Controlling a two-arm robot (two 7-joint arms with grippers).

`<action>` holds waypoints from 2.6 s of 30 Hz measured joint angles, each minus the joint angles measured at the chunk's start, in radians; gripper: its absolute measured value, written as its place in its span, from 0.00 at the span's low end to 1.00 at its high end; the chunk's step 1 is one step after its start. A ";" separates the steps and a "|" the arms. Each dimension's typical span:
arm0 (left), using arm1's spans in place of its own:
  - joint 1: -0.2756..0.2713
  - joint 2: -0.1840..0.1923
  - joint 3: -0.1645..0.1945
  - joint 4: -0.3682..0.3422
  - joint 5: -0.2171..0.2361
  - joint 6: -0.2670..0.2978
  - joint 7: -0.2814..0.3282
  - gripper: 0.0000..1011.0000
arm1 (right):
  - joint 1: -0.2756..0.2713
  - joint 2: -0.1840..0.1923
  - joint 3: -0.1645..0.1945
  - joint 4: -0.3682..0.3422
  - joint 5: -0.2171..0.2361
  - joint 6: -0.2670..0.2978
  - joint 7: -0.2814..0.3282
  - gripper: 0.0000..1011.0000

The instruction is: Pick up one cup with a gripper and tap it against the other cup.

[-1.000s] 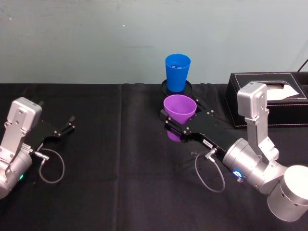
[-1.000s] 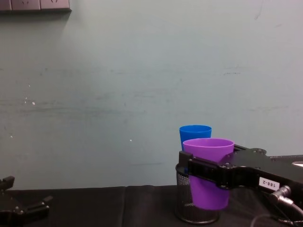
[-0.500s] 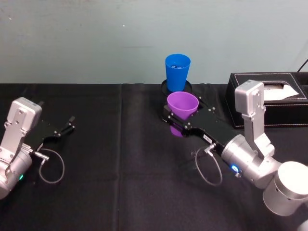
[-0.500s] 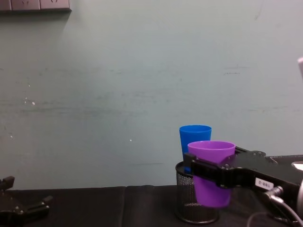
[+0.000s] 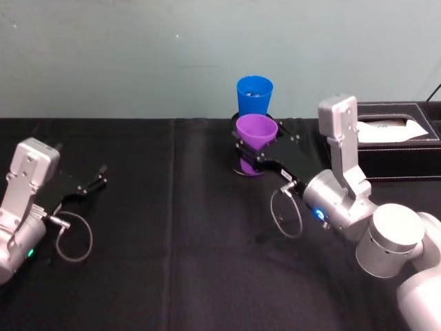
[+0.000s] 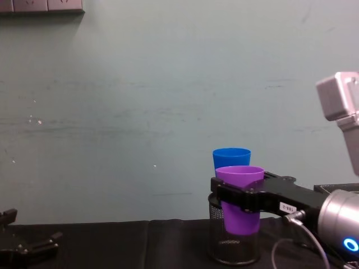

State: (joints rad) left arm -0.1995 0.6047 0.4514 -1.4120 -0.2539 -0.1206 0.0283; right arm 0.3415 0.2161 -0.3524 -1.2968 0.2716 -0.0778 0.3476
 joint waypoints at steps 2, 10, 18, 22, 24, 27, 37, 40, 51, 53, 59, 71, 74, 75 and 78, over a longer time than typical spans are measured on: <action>0.000 0.000 0.000 0.000 0.000 0.000 0.000 0.99 | 0.016 -0.010 0.001 0.026 -0.002 -0.008 0.000 0.74; 0.000 0.000 0.000 0.000 0.000 0.000 0.000 0.99 | 0.062 -0.039 0.010 0.096 -0.005 -0.043 0.001 0.74; 0.000 0.000 0.000 0.000 0.000 0.000 0.000 0.99 | 0.106 -0.063 0.020 0.167 -0.013 -0.062 0.002 0.74; 0.000 0.000 0.000 0.000 0.000 0.000 0.000 0.99 | 0.119 -0.070 0.023 0.185 -0.016 -0.069 0.002 0.74; 0.000 0.000 0.000 0.000 0.000 0.000 0.000 0.99 | 0.127 -0.074 0.026 0.197 -0.021 -0.072 0.002 0.74; 0.000 0.000 0.000 0.000 0.000 0.000 0.000 0.99 | 0.129 -0.077 0.028 0.200 -0.023 -0.075 0.001 0.74; 0.000 0.000 0.000 0.000 0.000 0.000 0.000 0.99 | 0.135 -0.089 0.036 0.207 -0.031 -0.077 -0.006 0.74; 0.000 0.000 0.000 0.000 0.000 0.000 0.000 0.99 | 0.142 -0.093 0.039 0.215 -0.033 -0.078 -0.007 0.74; 0.000 0.000 0.000 0.000 0.000 0.000 0.000 0.99 | 0.173 -0.106 0.047 0.248 -0.038 -0.079 -0.010 0.74; 0.000 0.000 0.000 0.000 0.000 0.000 0.000 0.99 | 0.176 -0.107 0.048 0.251 -0.039 -0.080 -0.012 0.74; 0.000 0.000 0.000 0.000 0.000 0.000 0.000 0.99 | 0.181 -0.110 0.050 0.257 -0.042 -0.079 -0.013 0.74; 0.000 0.000 0.000 0.000 0.000 0.000 0.000 0.99 | 0.179 -0.109 0.049 0.256 -0.041 -0.078 -0.013 0.74; 0.000 0.000 0.000 0.000 0.000 0.000 0.000 0.99 | 0.179 -0.109 0.049 0.255 -0.041 -0.079 -0.013 0.74; 0.000 0.000 0.000 0.000 0.000 0.000 0.000 0.99 | 0.179 -0.109 0.048 0.255 -0.041 -0.079 -0.013 0.74; 0.000 0.000 0.000 0.000 0.000 0.000 0.000 0.99 | 0.179 -0.108 0.048 0.255 -0.041 -0.079 -0.012 0.74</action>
State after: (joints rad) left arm -0.1995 0.6047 0.4514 -1.4120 -0.2539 -0.1206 0.0283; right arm 0.5203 0.1076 -0.3043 -1.0419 0.2310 -0.1563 0.3351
